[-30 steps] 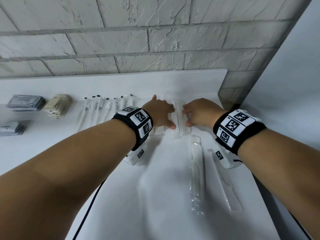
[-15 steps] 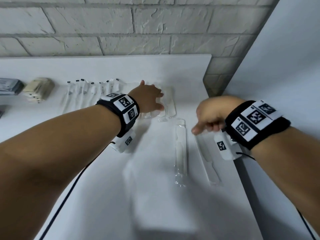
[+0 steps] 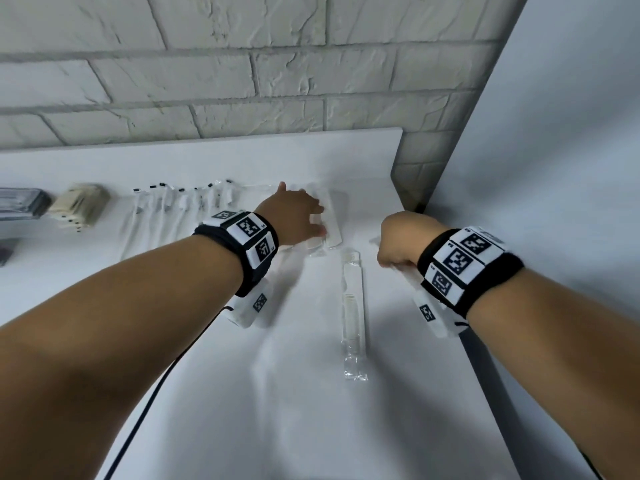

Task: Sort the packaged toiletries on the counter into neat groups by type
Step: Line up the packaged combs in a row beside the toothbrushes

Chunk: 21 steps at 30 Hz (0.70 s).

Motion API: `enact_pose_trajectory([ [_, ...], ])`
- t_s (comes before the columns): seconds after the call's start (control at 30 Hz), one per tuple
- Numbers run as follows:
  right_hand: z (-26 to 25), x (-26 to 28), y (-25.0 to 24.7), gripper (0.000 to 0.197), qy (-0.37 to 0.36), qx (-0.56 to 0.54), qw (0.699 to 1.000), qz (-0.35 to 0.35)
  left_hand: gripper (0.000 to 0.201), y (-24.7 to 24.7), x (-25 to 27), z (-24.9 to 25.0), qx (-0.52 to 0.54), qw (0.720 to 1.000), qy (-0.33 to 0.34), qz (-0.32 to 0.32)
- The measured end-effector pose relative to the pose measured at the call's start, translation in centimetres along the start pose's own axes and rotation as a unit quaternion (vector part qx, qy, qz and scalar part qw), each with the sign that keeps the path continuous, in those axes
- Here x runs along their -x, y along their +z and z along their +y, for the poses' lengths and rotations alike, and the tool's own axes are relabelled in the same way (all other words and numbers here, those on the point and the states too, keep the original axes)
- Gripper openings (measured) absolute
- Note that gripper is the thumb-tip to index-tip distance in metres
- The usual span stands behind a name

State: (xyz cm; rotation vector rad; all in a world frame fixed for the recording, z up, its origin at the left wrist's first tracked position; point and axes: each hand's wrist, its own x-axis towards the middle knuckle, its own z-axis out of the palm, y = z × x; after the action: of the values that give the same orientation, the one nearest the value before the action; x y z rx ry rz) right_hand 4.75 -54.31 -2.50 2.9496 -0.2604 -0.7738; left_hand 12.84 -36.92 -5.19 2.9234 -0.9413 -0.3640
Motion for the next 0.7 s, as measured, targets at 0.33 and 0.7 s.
enact_pose_trajectory([
  [0.33, 1.1, -6.7, -2.2, 0.021, 0.015, -0.338, 0.94, 0.034, 0.06, 0.2, -1.4, 0.2, -0.002, 1.0, 0.003, -0.02],
  [0.7, 1.1, -7.4, -1.3, 0.064, -0.155, -0.025, 0.986, 0.049, 0.072, 1.2, -3.4, 0.2, -0.002, 1.0, -0.004, -0.024],
])
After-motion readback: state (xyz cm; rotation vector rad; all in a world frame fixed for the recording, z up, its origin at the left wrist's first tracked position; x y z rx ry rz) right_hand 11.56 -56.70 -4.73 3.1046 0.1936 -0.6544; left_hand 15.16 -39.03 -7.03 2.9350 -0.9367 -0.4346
